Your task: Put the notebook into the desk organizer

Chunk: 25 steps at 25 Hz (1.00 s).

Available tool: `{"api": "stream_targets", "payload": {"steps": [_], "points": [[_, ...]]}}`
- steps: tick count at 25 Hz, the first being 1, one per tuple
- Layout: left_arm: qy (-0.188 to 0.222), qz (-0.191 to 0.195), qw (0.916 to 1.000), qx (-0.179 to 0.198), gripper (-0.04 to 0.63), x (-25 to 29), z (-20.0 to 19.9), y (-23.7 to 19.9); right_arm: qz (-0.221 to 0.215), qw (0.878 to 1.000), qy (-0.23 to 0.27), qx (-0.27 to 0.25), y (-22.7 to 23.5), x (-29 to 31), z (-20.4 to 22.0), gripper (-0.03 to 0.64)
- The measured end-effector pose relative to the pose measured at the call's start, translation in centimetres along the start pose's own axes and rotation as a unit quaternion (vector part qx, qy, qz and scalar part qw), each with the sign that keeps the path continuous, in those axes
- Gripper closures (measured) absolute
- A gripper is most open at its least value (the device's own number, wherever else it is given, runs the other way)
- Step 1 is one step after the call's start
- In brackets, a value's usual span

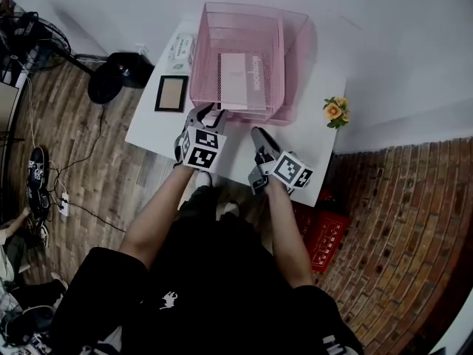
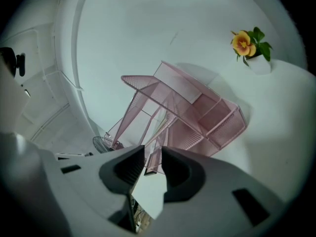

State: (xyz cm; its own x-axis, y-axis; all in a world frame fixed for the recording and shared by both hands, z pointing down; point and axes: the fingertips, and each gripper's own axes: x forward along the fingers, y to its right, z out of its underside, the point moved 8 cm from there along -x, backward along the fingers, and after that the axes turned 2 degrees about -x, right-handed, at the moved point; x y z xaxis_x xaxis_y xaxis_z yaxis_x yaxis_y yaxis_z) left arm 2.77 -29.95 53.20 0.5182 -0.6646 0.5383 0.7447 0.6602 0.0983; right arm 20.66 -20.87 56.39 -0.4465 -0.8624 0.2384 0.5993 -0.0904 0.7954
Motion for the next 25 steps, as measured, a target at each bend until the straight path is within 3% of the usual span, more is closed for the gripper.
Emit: {"api": "stream_targets", "payload": {"steps": [8,15,25], "points": [[0.015,-0.007,0.9998,-0.012,0.555,-2.2,0.3,0.9,0.020,0.996,-0.005,-0.089,-1.3,-1.3,-0.9,0.615],[0.033,-0.024,0.9985,-0.035,0.594,-5.3,0.4,2.1,0.038,0.977,-0.017,-0.208,-3.8,-3.0,-1.3,0.615],[0.065,-0.002,0.9955,-0.070,0.594,-11.6,-0.1,5.3,0.026,0.959,0.001,-0.283,-7.5,-7.9,-2.1,0.615]]}}
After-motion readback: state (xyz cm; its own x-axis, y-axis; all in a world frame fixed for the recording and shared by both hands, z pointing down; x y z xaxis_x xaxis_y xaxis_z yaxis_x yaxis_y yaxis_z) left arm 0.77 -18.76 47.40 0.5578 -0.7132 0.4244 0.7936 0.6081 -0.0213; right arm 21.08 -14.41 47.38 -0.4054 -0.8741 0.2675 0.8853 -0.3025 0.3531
